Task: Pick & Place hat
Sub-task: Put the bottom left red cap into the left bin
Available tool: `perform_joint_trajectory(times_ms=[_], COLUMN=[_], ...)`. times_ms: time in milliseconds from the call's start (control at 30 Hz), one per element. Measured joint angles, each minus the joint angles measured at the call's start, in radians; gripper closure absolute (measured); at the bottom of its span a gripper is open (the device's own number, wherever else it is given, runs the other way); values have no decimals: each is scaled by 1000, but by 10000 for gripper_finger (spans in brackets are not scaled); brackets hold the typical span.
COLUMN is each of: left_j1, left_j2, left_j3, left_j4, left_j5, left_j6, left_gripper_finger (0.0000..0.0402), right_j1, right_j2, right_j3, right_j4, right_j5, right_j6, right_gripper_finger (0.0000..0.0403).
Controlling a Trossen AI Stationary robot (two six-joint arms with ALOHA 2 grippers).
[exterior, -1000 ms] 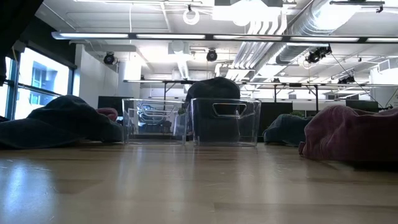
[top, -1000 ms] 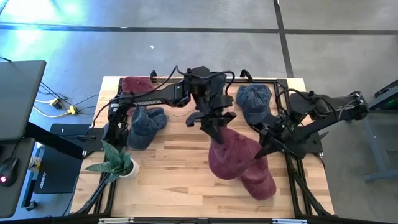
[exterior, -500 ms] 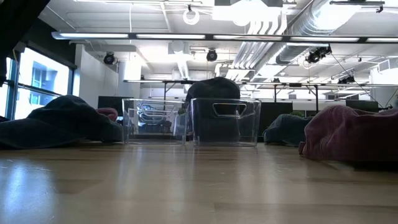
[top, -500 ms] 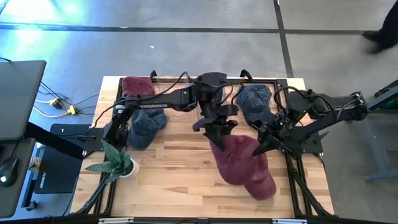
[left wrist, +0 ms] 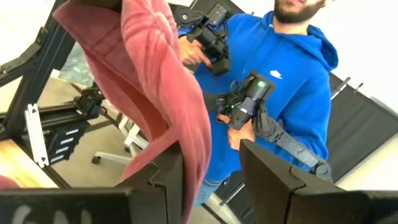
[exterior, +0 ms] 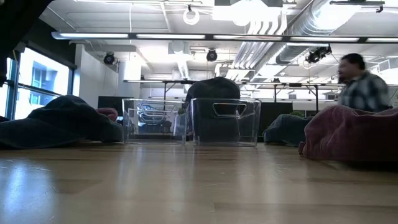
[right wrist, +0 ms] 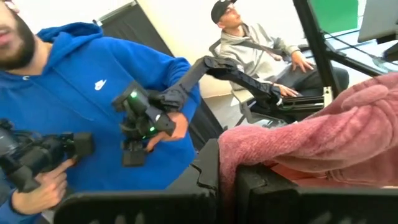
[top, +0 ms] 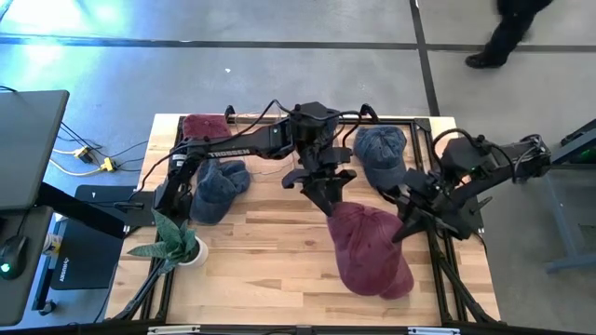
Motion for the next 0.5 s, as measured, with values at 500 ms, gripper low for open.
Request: perform_joint_trajectory(times_ms=[500], left_j1=[-87], left_j2=[-1], left_j3=[0], left_j4=[13], left_j5=[-69], left_j6=[19], left_gripper_finger=[273], right_j1=[14], right_j2=[0], right_j3=[0], right_j4=[-1], right_j5=[66], right_j6=[-51], right_gripper_finger=[400])
